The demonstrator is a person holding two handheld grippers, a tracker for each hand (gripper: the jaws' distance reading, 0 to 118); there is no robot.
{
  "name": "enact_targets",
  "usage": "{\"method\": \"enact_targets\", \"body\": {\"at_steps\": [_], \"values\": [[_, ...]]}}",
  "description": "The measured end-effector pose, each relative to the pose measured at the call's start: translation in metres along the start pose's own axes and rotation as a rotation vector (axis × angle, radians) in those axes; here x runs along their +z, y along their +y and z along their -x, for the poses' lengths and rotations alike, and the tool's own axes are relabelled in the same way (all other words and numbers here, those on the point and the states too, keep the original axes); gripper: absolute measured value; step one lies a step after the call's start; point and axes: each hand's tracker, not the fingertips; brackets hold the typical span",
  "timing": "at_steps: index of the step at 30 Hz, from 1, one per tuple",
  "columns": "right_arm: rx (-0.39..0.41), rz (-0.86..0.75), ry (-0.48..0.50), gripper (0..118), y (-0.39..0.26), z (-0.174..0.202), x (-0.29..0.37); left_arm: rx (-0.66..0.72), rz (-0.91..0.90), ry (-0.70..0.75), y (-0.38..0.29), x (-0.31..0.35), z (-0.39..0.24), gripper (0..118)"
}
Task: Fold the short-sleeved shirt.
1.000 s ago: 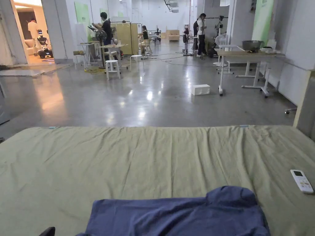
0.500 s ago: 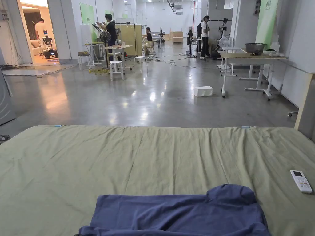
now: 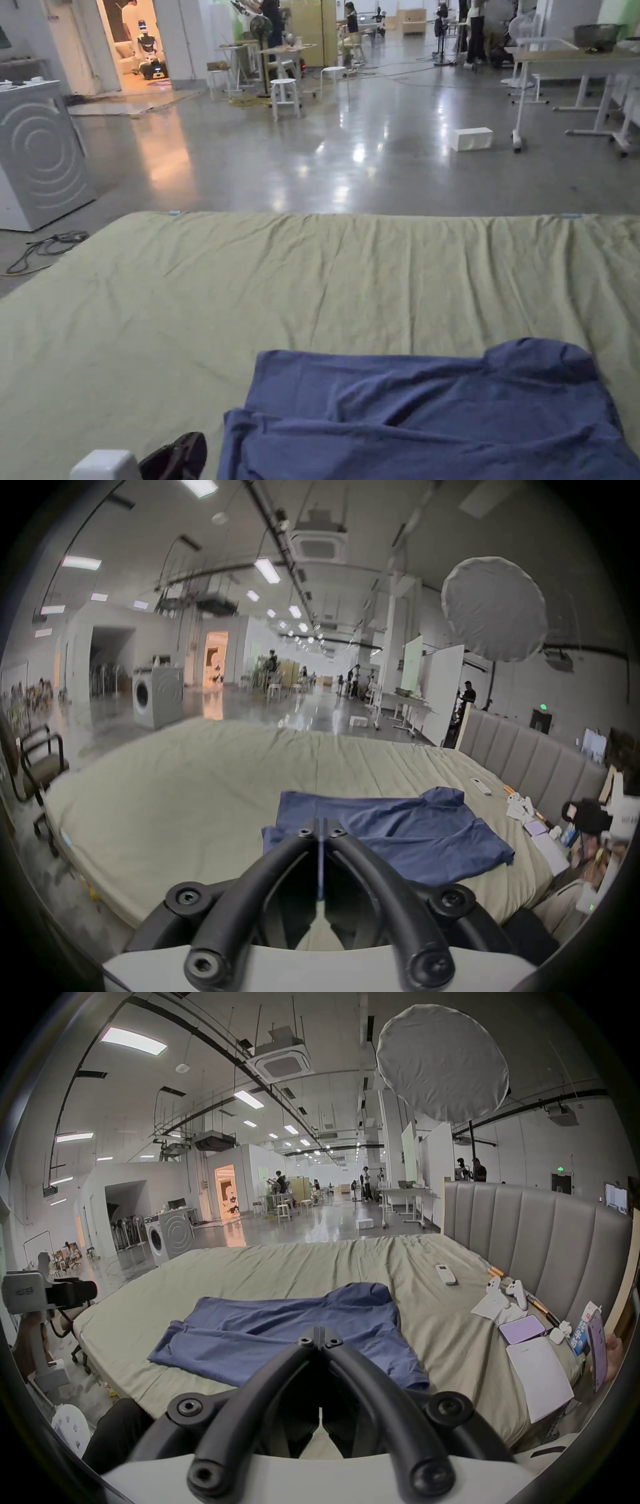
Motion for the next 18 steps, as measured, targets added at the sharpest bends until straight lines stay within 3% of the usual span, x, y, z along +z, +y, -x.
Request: {"method": "enact_targets", "body": {"at_steps": [1, 2, 3, 9, 12, 18], "values": [[-0.001, 0.014, 0.003, 0, -0.003, 0.000, -0.002, 0.043, 0.025, -0.001, -0.006, -0.013, 0.009, 40], [-0.002, 0.028, 0.005, 0, -0.005, 0.000, -0.004, 0.069, 0.049, -0.003, -0.011, -0.024, 0.016, 51], [-0.001, 0.037, 0.006, 0, -0.007, -0.001, -0.005, 0.102, 0.106, -0.037, -0.020, -0.040, 0.024, 54], [0.009, 0.091, -0.005, 0, -0.022, -0.004, -0.008, 0.114, 0.300, -0.044, -0.066, -0.127, 0.052, 54], [-0.009, 0.126, -0.017, 0, -0.029, -0.009, -0.012, 0.027, 0.429, -0.014, -0.082, -0.161, 0.053, 54], [-0.023, 0.150, -0.038, 0, -0.035, -0.014, -0.013, -0.003, 0.523, 0.035, -0.093, -0.187, 0.055, 51]]}}
